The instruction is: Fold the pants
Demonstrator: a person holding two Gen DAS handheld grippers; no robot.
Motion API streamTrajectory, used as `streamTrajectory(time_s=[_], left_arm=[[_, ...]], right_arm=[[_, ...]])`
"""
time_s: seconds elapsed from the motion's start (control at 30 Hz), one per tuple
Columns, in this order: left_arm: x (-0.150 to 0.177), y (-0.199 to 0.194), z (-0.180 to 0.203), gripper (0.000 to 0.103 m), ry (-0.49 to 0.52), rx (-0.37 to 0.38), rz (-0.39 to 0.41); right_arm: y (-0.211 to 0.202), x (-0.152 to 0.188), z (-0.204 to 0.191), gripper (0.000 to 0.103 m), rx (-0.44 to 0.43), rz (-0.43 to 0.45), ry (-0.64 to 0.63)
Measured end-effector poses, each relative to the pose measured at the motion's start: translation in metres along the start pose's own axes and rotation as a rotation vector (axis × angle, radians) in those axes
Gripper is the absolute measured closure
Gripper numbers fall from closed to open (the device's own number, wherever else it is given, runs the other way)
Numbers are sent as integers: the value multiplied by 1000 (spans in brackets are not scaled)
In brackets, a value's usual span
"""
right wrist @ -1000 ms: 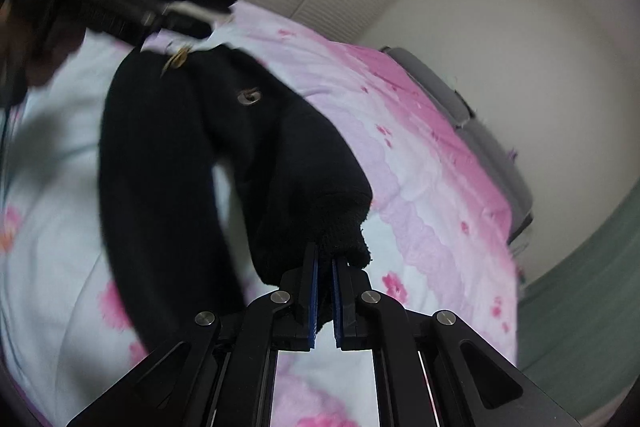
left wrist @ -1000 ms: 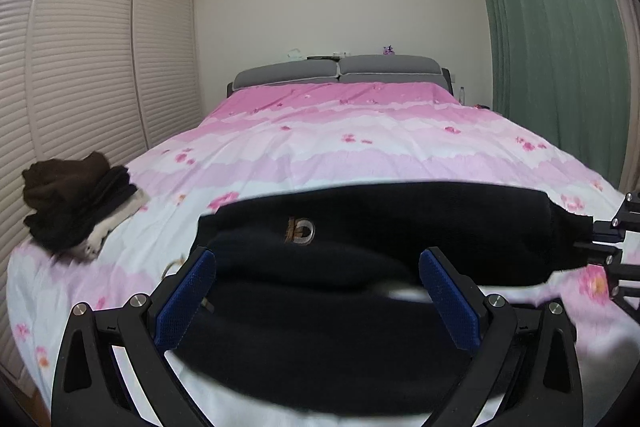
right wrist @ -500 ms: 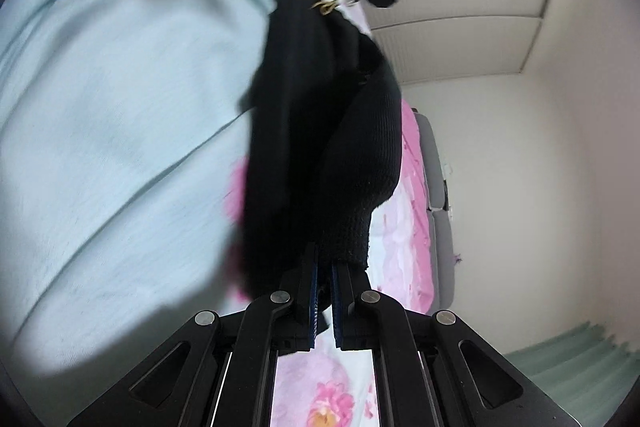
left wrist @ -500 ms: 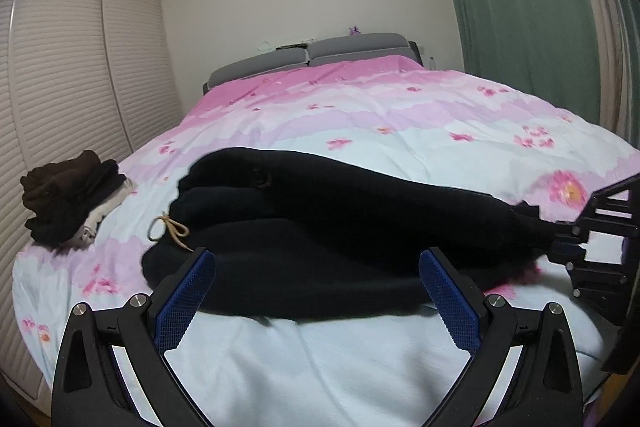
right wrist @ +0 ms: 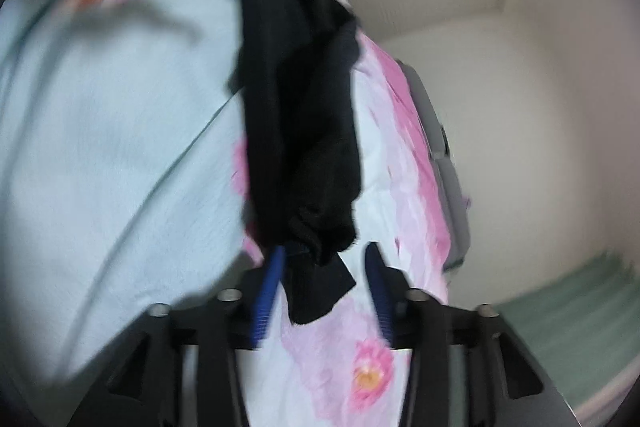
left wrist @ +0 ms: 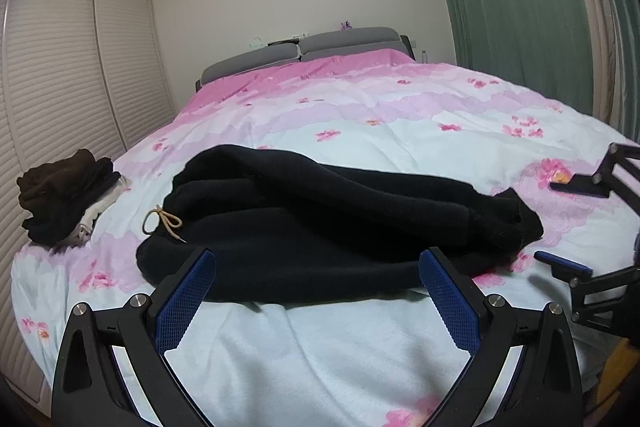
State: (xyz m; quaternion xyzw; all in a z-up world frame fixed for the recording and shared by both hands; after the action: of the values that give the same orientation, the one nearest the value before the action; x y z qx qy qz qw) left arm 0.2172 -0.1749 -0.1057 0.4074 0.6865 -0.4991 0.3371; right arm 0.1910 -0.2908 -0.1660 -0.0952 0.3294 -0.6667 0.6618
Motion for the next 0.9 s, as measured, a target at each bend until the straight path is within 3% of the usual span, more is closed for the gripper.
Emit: streamTrajectory(time_s=[0.2, 0.33, 0.4, 0.57, 0.63, 0.8, 0.83, 0.9], left_arm=[[-8, -12, -41, 0, -36, -3, 8], [-14, -8, -80, 0, -64, -41, 14], [-16, -1, -95, 0, -66, -70, 12], [-17, 26, -132, 0, -80, -144, -10], [-16, 40, -140, 0, -88, -166, -24], [-10, 66, -149, 0, -128, -165, -79], [-9, 69, -150, 0, -134, -163, -88], [-8, 73, -152, 0, -144, -157, -106]], right_arm=[[-34, -41, 35, 50, -22, 64, 346], [-33, -92, 60, 50, -139, 124, 664], [-16, -115, 64, 50, -196, 138, 750], [42, -155, 69, 50, -207, 68, 727], [72, -164, 66, 50, -235, 2, 725], [111, -149, 64, 50, -254, -163, 742], [116, -144, 64, 52, -260, -175, 763], [117, -131, 65, 92, -278, -190, 804]])
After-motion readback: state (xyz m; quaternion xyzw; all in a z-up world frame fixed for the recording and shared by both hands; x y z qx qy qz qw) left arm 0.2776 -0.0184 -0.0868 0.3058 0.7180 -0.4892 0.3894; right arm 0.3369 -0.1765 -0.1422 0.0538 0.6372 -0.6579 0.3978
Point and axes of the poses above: each gripper's, at about its wrist camera, not at the fingertips, and y roughly the way its jaws point, z to its right, x to its underside, the point moved 4 cm from there along y, roughly the way its jaws point, and after that the axes turned 11 degrees about -x, right-handed, at the moved point
